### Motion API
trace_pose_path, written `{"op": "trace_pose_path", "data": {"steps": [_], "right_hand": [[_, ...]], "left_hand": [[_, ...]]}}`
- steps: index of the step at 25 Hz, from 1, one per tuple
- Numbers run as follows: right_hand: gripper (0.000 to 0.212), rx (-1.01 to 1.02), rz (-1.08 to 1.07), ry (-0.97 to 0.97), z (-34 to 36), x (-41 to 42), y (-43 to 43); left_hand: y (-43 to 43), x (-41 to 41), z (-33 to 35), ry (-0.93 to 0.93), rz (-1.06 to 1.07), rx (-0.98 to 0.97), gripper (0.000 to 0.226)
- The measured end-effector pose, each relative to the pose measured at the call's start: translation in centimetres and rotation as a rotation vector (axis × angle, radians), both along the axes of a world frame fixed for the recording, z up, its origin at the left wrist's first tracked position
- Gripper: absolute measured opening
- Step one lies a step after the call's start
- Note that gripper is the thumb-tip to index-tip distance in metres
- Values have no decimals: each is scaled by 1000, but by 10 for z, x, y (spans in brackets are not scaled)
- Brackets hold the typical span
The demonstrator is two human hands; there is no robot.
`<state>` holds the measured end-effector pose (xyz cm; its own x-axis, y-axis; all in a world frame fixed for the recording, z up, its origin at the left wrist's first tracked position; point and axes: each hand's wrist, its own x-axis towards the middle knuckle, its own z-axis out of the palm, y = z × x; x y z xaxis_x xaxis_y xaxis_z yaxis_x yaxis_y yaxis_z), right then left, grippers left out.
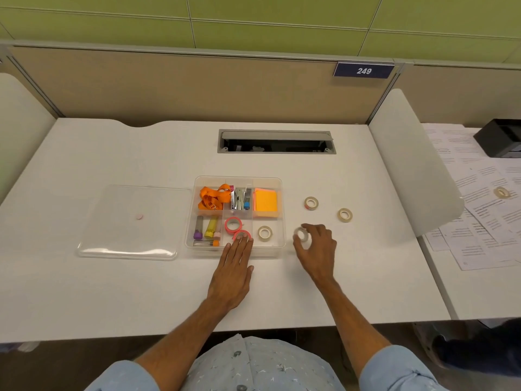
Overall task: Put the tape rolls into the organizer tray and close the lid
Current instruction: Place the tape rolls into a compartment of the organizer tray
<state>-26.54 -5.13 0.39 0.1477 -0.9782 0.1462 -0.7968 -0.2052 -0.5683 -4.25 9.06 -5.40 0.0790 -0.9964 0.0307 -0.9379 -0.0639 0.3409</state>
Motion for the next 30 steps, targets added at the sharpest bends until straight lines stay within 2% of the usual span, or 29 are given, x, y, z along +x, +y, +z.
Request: {"op": "trace_pose_path", "data": {"steps": [3,9,12,17,20,23,30], "right_hand": [[38,-70,160,20,8,21,0],[49,-26,320,255,-2,41,1],[51,-18,302,211,-1,39,1],[33,-47,143,58,3,23,-18],[30,16,27,83,-6,7,-41],[37,107,-16,157,-15,-7,-62],[64,276,69,322,-27,-15,-103]], "left_hand": [[-1,-1,-1,4,8,3,73],[-3,-3,-1,5,23,26,72],[-4,-5,-1,6,23,36,71],[-2,-5,-2,11,20,-11,73],[-1,-6,0,13,18,-15,73],[0,-5,1,5,20,-15,72],[0,-7,5,0,34,-6,73]]}}
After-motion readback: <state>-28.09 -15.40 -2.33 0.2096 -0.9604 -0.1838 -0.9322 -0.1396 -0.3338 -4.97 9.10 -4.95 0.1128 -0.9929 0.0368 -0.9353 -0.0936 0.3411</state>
